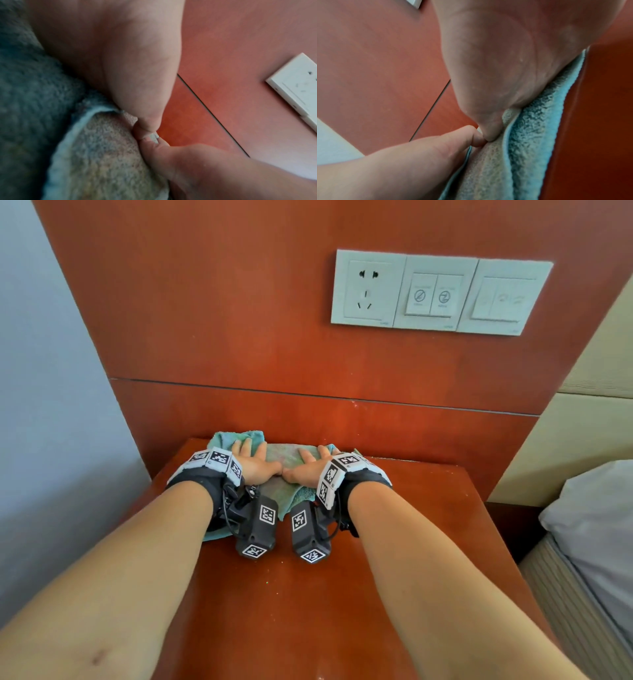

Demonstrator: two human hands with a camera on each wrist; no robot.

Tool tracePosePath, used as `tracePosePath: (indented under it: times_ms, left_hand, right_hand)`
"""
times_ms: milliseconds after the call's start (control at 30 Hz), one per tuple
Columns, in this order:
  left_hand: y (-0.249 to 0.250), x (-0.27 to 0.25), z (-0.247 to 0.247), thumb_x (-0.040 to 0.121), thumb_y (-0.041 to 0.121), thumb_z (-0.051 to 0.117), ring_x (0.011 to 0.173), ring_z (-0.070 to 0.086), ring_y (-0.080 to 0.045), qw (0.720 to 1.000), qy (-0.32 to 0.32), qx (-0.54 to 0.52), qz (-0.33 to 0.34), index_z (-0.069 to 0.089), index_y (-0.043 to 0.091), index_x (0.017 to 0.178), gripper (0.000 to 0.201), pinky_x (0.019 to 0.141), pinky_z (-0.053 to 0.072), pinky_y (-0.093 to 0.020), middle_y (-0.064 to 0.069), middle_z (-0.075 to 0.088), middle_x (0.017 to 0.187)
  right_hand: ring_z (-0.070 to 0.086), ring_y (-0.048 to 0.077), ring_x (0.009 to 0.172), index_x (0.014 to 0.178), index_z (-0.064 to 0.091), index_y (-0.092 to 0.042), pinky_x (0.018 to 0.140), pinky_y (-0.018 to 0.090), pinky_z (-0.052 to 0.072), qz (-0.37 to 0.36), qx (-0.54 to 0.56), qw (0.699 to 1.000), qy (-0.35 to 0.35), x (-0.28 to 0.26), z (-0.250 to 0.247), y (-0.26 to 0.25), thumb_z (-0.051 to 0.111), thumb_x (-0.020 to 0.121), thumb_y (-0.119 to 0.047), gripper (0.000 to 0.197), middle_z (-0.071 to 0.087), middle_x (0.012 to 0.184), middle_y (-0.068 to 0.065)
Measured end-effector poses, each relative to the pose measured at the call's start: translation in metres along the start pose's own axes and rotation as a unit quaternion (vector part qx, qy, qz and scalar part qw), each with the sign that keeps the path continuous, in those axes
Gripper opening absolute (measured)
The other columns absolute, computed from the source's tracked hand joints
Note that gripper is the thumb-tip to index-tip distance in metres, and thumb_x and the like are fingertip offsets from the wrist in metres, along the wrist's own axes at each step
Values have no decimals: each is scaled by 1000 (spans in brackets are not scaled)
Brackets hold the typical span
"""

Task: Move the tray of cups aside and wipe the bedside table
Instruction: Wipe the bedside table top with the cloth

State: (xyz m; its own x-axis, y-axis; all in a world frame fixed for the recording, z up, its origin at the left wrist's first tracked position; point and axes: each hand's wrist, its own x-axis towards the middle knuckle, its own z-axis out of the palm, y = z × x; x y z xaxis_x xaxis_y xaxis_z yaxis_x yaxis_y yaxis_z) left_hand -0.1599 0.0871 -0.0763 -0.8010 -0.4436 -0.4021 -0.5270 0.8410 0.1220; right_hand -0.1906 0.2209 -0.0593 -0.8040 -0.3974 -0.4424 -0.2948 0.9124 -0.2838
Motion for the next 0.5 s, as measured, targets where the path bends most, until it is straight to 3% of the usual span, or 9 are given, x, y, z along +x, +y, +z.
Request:
tracePosePath:
  times_ms: [500]
  left_hand:
    - [175,-36,39,94,60,32,150,-17,-26,998,-11,-8,55,-3,26,156,79,121,-7,-48,-7,-14,163]
  right_hand:
    - [-17,25,149,153,7,-42,118,48,-9,87,38,995,14,-30,-36,172,42,86,-69,80,-11,163,-3]
